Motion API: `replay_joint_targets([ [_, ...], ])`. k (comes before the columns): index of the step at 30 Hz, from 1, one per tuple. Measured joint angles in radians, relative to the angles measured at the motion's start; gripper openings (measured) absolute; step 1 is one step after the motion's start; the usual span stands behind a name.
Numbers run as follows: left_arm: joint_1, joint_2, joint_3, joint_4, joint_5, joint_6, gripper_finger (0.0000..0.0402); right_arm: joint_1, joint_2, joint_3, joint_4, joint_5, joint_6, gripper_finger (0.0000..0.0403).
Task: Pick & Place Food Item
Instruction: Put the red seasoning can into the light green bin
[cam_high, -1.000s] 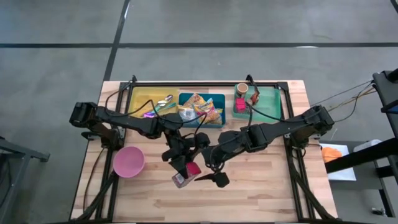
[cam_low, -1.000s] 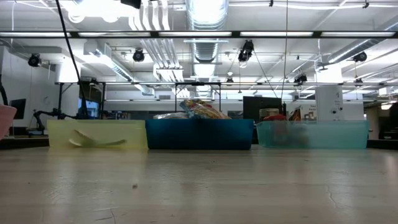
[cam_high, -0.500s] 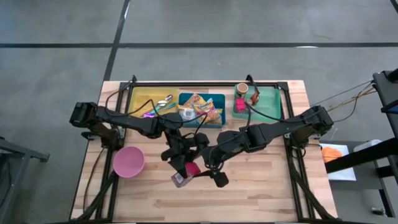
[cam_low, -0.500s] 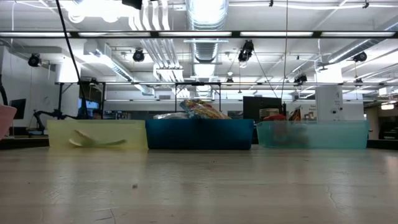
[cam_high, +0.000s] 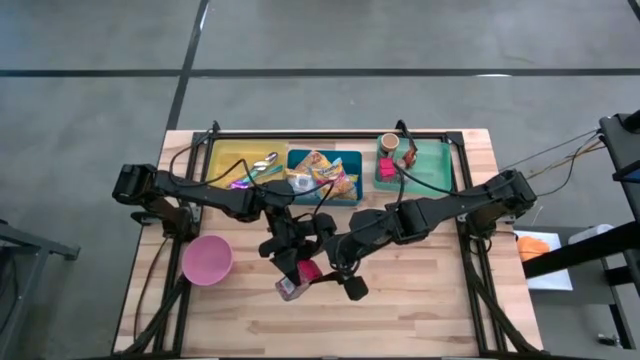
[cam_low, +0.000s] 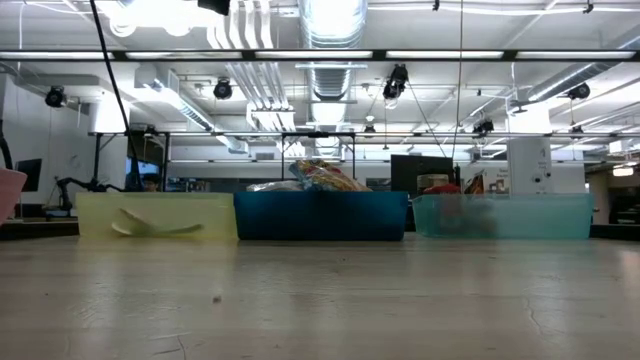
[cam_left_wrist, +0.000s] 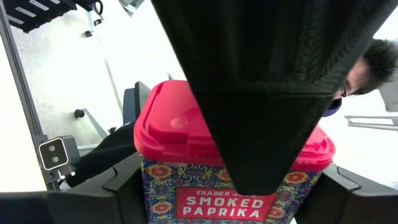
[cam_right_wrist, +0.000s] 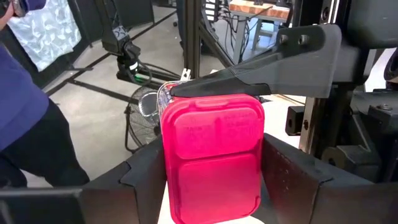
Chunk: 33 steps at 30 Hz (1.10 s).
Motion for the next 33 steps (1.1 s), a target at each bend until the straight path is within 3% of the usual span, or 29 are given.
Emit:
replay_joint_targets([
  [11, -0.002, 0.0, 0.001, -0.002, 0.013, -0.023, 0.035, 0.007, -0.003, -0.001, -0.003, -0.02, 0.041, 0.0207],
  [24, 0.023, -0.003, 0.001, -0.003, -0.001, -0.086, 0.0357, 0.02, -0.052, -0.003, -0.055, 0.007, 0.115, 0.0207],
  [33, 0.08, -0.029, -0.003, -0.032, -0.051, -0.105, 0.0358, 0.026, -0.076, -0.003, -0.113, 0.092, 0.161, 0.0207],
])
